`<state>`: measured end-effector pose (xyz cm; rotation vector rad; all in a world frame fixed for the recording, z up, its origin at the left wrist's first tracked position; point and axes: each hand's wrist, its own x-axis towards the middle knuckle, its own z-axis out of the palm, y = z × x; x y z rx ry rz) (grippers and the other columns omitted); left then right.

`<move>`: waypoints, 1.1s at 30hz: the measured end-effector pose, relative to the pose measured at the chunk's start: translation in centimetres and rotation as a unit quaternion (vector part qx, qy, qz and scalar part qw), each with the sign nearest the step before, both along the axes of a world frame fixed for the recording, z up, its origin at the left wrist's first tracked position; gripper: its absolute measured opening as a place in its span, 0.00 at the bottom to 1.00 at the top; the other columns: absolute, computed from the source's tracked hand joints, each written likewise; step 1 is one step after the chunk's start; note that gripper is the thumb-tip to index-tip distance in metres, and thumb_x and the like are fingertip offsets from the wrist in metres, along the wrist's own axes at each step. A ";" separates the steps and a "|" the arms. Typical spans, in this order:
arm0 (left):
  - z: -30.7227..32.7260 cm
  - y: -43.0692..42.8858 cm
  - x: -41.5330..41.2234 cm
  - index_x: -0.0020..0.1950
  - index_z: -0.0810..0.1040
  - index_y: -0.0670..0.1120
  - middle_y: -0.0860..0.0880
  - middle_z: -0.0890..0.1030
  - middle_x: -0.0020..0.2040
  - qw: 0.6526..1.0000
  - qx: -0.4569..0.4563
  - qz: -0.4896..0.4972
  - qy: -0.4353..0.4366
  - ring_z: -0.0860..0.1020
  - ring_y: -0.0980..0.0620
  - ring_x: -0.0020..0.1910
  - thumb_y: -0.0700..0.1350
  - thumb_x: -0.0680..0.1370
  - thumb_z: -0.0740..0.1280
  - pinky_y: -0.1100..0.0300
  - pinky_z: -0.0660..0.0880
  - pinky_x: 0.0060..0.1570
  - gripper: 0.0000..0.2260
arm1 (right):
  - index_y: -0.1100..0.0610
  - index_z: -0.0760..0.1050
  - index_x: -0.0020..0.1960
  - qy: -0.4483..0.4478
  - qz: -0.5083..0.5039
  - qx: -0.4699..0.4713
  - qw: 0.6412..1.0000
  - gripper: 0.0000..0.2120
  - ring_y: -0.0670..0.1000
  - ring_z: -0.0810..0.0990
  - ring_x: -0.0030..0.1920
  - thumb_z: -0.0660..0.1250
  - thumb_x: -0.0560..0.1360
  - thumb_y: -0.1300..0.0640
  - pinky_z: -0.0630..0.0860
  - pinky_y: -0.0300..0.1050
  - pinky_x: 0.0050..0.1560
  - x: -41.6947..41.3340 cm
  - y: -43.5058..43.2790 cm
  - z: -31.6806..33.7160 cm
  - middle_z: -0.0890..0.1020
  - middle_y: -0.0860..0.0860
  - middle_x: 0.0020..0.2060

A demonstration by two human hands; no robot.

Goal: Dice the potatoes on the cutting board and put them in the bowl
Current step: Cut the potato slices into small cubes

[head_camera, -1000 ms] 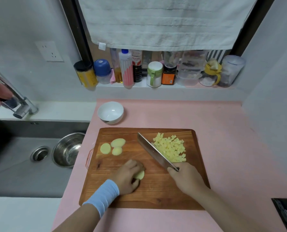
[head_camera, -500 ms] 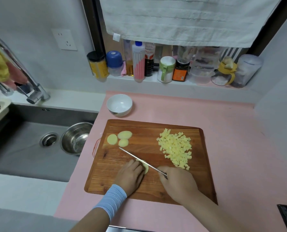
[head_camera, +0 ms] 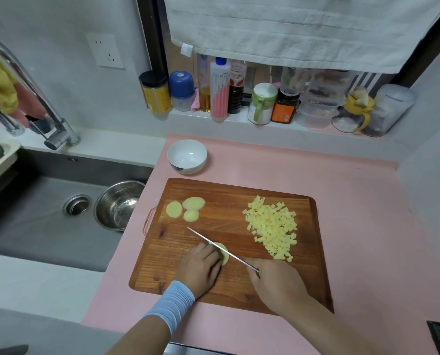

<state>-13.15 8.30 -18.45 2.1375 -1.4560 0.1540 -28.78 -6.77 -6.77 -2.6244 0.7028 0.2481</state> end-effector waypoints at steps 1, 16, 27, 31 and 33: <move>0.1 0.0 0.0 0.44 0.78 0.47 0.52 0.78 0.47 1.000 0.000 -0.001 -0.003 0.73 0.49 0.43 0.44 0.77 0.68 0.57 0.73 0.44 0.02 | 0.46 0.78 0.54 0.010 0.001 0.008 1.000 0.11 0.48 0.79 0.36 0.57 0.83 0.48 0.77 0.43 0.38 0.1 -0.2 0.1 0.80 0.46 0.34; 0.3 0.2 -0.3 0.42 0.78 0.46 0.51 0.76 0.42 1.000 -0.005 0.011 -0.022 0.72 0.49 0.41 0.46 0.79 0.65 0.57 0.72 0.40 0.07 | 0.46 0.77 0.46 0.053 -0.010 0.056 0.997 0.12 0.43 0.74 0.35 0.58 0.84 0.48 0.64 0.38 0.31 2.3 -0.6 -0.1 0.76 0.43 0.33; 0.5 0.3 -0.5 0.46 0.83 0.46 0.52 0.81 0.47 0.999 -0.033 0.011 -0.010 0.77 0.50 0.44 0.44 0.78 0.68 0.57 0.76 0.43 0.05 | 0.45 0.77 0.56 0.020 0.032 0.007 0.999 0.11 0.48 0.79 0.39 0.56 0.83 0.47 0.78 0.46 0.43 0.7 0.6 0.9 0.82 0.45 0.38; 0.7 0.3 -0.3 0.44 0.82 0.47 0.52 0.79 0.45 0.999 -0.037 0.011 -0.016 0.75 0.50 0.42 0.44 0.77 0.69 0.59 0.74 0.41 0.04 | 0.48 0.78 0.54 0.029 0.026 0.019 0.999 0.12 0.47 0.80 0.39 0.57 0.83 0.47 0.78 0.45 0.43 0.0 -0.1 1.1 0.81 0.45 0.37; 0.7 0.2 -0.3 0.43 0.81 0.47 0.52 0.79 0.44 0.999 -0.040 0.013 -0.015 0.75 0.50 0.42 0.44 0.77 0.69 0.59 0.74 0.41 0.04 | 0.47 0.79 0.52 0.035 0.029 0.027 0.999 0.12 0.46 0.78 0.38 0.57 0.83 0.47 0.75 0.40 0.39 0.0 -0.4 1.1 0.81 0.44 0.36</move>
